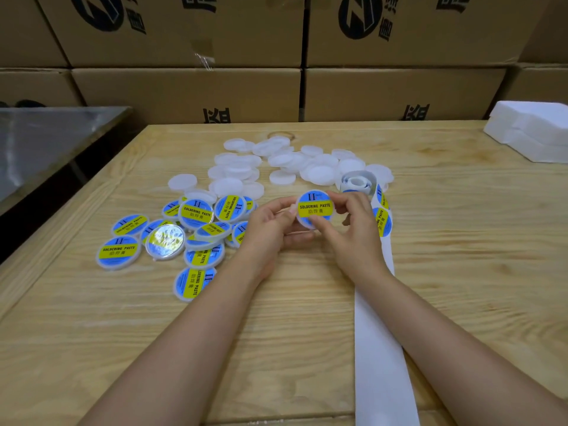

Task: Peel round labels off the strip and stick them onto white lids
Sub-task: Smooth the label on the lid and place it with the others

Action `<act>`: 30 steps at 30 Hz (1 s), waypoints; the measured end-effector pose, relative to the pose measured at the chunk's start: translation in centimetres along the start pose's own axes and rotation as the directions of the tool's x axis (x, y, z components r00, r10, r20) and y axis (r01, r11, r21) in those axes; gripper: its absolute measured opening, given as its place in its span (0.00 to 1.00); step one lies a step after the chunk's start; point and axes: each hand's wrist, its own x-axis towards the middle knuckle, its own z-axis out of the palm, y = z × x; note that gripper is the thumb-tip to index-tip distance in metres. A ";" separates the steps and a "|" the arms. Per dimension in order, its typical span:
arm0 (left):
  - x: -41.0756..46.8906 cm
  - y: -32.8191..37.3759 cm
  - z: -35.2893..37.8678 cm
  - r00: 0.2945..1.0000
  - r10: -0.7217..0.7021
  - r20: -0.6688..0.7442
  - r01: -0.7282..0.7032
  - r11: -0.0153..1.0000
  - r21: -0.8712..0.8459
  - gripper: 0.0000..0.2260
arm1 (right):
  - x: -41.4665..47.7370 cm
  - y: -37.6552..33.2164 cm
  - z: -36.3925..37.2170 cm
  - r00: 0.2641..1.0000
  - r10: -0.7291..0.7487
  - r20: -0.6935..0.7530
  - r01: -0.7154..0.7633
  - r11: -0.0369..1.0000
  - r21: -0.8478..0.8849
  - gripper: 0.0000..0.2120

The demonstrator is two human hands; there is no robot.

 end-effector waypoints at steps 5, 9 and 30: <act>0.1 0.2 -0.2 0.997 0.050 -0.051 -0.046 0.996 0.078 0.08 | 0.2 -0.1 -0.4 0.999 0.041 -0.013 -0.040 0.993 0.113 0.07; 0.5 0.1 0.0 0.979 0.159 -0.125 -0.123 0.958 0.259 0.11 | 0.3 -0.1 -0.3 0.998 0.050 -0.025 -0.047 0.992 0.118 0.10; 1.6 4.4 -9.4 0.664 0.611 -0.431 0.458 0.123 0.880 0.18 | 0.6 0.5 -0.6 0.938 0.318 -0.140 -0.282 0.931 0.231 0.09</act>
